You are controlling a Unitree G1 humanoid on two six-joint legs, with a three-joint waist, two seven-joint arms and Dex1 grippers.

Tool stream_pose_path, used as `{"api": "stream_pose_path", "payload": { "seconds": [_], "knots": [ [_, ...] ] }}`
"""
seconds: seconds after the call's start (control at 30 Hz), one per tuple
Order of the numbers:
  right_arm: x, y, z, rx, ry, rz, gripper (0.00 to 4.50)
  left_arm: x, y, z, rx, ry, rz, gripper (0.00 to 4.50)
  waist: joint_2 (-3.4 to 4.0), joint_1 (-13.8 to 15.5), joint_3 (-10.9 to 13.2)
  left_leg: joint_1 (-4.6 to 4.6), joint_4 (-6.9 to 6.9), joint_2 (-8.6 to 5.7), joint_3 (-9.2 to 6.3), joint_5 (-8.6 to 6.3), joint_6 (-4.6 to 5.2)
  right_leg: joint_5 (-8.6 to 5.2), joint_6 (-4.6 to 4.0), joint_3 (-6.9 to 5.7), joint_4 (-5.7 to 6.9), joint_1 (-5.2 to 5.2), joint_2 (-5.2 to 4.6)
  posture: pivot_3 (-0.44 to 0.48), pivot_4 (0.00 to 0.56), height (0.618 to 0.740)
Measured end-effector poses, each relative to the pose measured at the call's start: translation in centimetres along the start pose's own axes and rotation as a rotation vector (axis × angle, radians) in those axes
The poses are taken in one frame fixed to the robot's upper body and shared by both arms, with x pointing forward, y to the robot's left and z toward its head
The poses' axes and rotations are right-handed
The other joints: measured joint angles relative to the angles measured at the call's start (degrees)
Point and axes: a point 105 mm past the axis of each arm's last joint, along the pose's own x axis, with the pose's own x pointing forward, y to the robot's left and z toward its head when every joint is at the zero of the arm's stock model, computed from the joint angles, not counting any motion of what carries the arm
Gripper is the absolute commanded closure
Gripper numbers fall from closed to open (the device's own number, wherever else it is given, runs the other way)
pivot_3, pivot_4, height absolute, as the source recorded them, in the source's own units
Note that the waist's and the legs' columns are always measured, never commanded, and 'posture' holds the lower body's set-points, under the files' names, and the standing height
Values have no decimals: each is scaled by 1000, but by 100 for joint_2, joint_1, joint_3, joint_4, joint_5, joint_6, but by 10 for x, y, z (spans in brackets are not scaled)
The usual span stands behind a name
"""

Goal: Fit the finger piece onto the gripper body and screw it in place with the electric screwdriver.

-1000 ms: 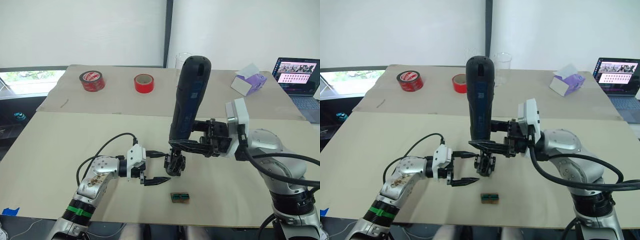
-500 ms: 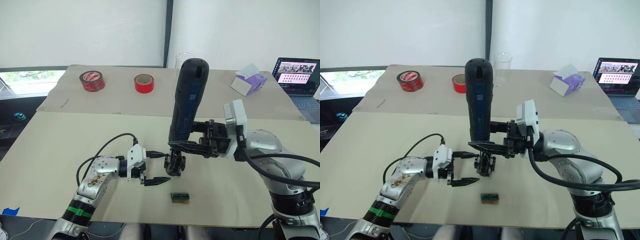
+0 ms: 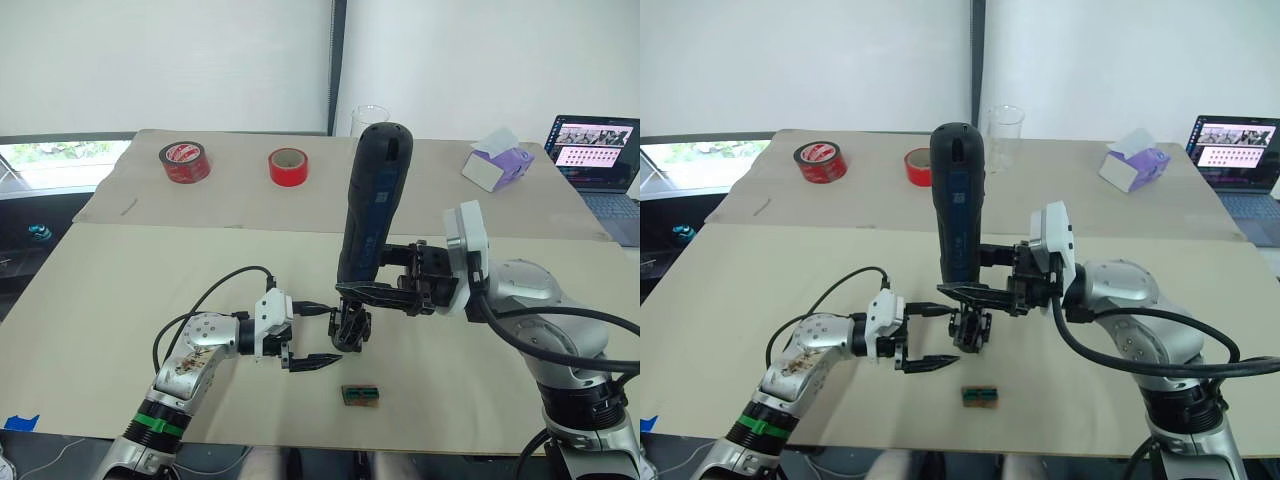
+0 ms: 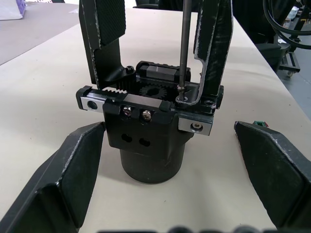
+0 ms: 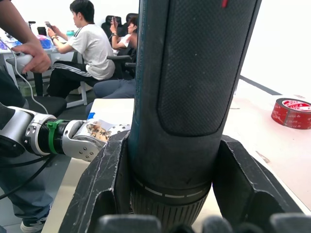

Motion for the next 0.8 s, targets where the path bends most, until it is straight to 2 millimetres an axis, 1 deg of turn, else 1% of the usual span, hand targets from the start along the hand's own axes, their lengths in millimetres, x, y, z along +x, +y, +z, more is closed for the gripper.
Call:
{"api": "stream_pose_path", "payload": {
  "seconds": [0.17, 0.3, 0.43, 0.57, 0.8],
  "knots": [
    [0, 0, -1, 0, 3, 2, 2567, 1, 0, -1, 0, 6, 0, 0, 0, 0, 0, 0, 0, 0, 0, 0, 0, 0, 0, 0, 0, 0, -1, 0, 150, 740],
    [1, 0, -1, 0, 1, 2, 2567, 2, -1, -13, -25, 50, -2, 0, 0, -2, 0, 0, 0, 0, 0, 0, 0, 0, 0, 0, 0, 0, 1, 0, 150, 740],
    [1, 0, -1, 0, 2, 1, 2567, 4, 0, -21, -46, 70, -5, 0, 0, 2, 0, 0, 0, 0, 0, 0, 0, 0, 0, -2, 0, 0, 0, 0, 150, 740],
    [1, 1, -1, 0, 2, 1, 2567, 10, 2, -28, -51, 87, -13, 0, 0, 1, 0, -1, 1, 0, 0, 0, 1, 1, 0, -2, 0, 0, -2, 0, 150, 740],
    [2, 1, -1, -3, 5, 1, 2567, 24, 4, -30, -61, 63, -30, 0, 0, 3, 0, 0, 1, 0, -1, 0, 1, 1, 1, -4, 1, 1, -2, 0, 150, 740]
  ]
}}
